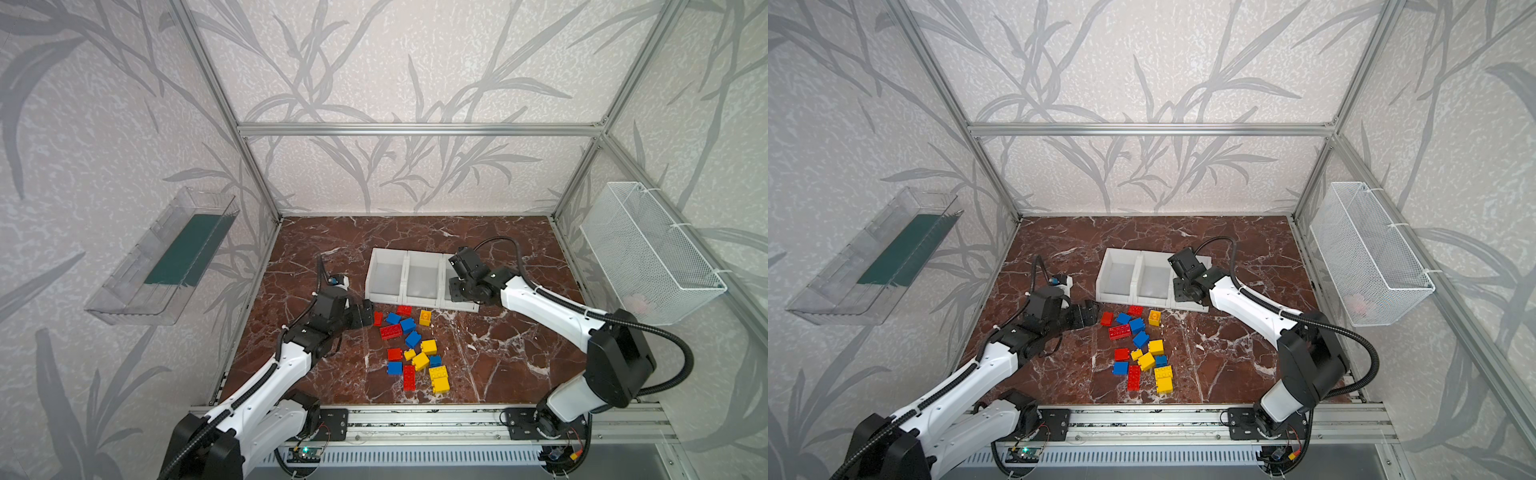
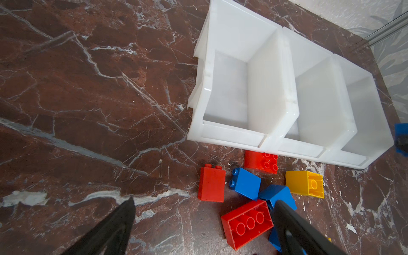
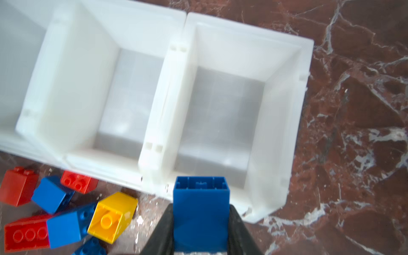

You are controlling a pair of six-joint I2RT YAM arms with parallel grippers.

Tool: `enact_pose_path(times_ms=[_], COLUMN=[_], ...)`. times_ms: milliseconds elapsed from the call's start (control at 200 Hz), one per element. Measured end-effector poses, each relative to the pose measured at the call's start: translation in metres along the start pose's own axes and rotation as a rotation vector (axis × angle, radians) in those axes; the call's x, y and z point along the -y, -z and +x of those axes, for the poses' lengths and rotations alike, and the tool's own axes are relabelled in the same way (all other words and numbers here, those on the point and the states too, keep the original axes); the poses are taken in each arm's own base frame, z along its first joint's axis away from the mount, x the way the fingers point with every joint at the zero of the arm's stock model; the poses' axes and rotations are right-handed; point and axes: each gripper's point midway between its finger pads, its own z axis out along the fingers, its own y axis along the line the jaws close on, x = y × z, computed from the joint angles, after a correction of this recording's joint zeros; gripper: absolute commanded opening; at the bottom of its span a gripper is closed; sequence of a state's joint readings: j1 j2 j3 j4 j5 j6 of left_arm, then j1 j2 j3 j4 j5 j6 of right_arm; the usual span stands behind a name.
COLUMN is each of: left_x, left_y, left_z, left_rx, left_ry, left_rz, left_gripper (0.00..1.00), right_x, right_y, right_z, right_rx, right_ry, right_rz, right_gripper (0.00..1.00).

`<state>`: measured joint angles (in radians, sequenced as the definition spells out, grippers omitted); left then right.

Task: Sort the legos into containers by color
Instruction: 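Carry the blue brick over the compartment farthest along and release it, then grasp a yellow brick with the left gripper while the right gripper withdraws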

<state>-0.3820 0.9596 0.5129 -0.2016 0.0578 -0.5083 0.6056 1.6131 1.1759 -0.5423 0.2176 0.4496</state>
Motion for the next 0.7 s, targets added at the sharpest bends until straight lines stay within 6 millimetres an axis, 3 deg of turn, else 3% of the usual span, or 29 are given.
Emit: enact_pose_path(times_ms=[150, 360, 390, 525, 700], left_x=[0.001, 0.002, 0.002, 0.001, 0.004], left_y=[0.001, 0.001, 0.001, 0.0, 0.0], left_z=[0.002, 0.004, 0.004, 0.008, 0.011], left_rx=[-0.006, -0.012, -0.013, -0.021, -0.029], left_ry=[0.003, 0.004, 0.004, 0.007, -0.001], left_rz=[0.001, 0.002, 0.003, 0.002, 0.008], left_gripper=[0.99, 0.99, 0.99, 0.99, 0.99], right_x=[0.005, 0.001, 0.001, 0.001, 0.0], right_y=[-0.023, -0.03, -0.032, -0.035, -0.031], right_z=[0.007, 0.012, 0.013, 0.016, 0.01], right_rx=[-0.062, -0.088, -0.092, -0.105, -0.095], right_ry=[0.023, 0.045, 0.047, 0.052, 0.056], right_rz=[0.018, 0.003, 0.005, 0.009, 0.008], right_gripper=[0.31, 0.31, 0.35, 0.69, 0.79])
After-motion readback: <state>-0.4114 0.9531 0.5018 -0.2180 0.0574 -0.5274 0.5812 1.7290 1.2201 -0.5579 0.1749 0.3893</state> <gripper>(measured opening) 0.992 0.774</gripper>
